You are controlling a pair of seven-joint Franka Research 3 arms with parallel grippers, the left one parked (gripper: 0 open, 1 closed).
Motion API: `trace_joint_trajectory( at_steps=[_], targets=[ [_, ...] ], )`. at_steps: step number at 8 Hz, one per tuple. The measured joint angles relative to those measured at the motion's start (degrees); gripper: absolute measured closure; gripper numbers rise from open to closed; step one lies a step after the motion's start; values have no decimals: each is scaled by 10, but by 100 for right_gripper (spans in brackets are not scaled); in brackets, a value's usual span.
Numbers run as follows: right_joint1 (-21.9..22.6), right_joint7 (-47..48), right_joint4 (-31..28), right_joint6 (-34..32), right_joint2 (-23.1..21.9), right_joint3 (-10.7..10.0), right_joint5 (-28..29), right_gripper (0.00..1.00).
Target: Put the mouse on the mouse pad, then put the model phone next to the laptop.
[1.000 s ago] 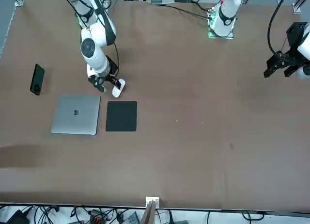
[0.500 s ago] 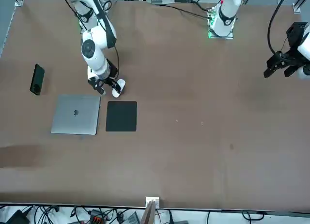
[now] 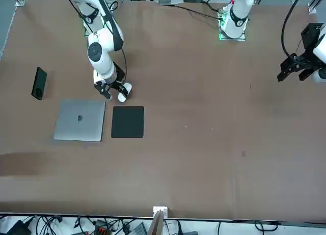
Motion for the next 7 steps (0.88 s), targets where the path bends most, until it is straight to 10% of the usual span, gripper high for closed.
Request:
trace_joint_trajectory(
  at_steps=[7],
  targets=[
    [5,12,0,15,12,0,0,0]
  ],
)
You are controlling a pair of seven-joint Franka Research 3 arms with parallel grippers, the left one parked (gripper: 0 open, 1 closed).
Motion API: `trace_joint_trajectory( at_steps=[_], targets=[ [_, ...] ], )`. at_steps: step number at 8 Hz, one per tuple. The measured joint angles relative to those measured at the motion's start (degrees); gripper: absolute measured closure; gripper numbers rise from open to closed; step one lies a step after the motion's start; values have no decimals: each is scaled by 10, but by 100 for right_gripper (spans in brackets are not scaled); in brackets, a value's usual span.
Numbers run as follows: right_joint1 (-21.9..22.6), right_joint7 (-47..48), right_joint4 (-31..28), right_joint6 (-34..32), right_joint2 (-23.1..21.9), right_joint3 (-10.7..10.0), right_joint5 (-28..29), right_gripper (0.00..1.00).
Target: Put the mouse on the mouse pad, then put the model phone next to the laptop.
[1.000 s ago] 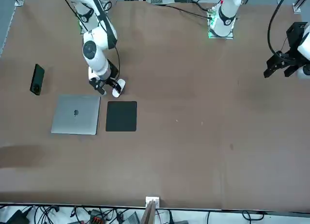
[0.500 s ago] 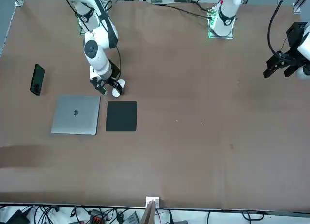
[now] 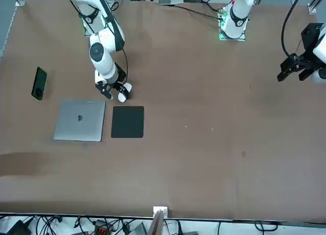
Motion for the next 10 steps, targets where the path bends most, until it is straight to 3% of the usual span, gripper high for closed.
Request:
trace_joint_trajectory(
  at_steps=[10],
  targets=[
    [10,6,1,12,3,0,9,0]
  ],
)
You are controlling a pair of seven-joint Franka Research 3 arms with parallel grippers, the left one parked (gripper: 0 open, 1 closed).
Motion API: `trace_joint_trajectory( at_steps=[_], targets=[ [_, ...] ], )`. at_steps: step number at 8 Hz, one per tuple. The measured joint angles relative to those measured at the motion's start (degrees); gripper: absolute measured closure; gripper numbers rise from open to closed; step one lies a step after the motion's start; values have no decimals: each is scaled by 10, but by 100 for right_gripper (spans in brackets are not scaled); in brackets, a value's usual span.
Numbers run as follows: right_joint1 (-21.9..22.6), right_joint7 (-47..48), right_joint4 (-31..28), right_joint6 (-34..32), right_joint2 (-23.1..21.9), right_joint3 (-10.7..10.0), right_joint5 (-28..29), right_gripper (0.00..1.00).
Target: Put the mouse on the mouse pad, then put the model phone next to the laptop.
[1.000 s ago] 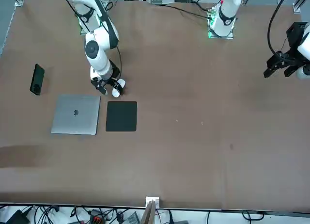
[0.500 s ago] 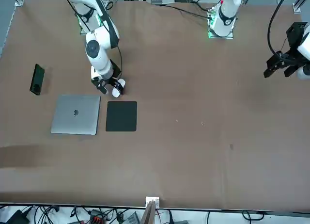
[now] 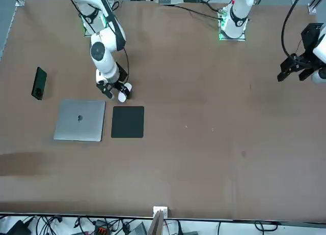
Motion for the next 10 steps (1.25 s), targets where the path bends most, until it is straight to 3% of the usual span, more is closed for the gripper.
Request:
trace_joint_trajectory(
  at_steps=[7,8,9,10],
  targets=[
    [4,0,0,11,15,0,9,1],
    [5,0,1,13,17,0,9,4],
    [6,0,3,14,17,0,9,19],
    [6,0,8,14,17,0,9,21]
  ],
)
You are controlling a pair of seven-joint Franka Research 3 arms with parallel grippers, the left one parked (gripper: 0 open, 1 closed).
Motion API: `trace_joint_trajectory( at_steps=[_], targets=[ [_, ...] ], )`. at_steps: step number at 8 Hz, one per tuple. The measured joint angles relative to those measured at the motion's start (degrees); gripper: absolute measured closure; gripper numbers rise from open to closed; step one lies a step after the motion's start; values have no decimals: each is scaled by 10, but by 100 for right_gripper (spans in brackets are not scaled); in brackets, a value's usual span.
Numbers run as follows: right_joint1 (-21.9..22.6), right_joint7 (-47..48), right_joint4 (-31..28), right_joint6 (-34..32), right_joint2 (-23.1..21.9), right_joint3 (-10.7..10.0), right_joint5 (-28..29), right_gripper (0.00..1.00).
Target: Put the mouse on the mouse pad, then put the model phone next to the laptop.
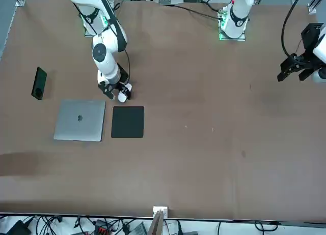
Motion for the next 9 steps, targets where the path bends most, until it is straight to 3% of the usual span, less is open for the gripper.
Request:
trace_joint_trajectory(
  at_steps=[3,4,7,9],
  targets=[
    [1,-9,23,-14,-6,0,-1,21],
    [1,-34,50,-50,-14,-2,-1,21],
    [-25,-187,221,-264,9,-12,-2,21],
    [-49,-284,361,-339,101,-15,-7,21]
  ],
)
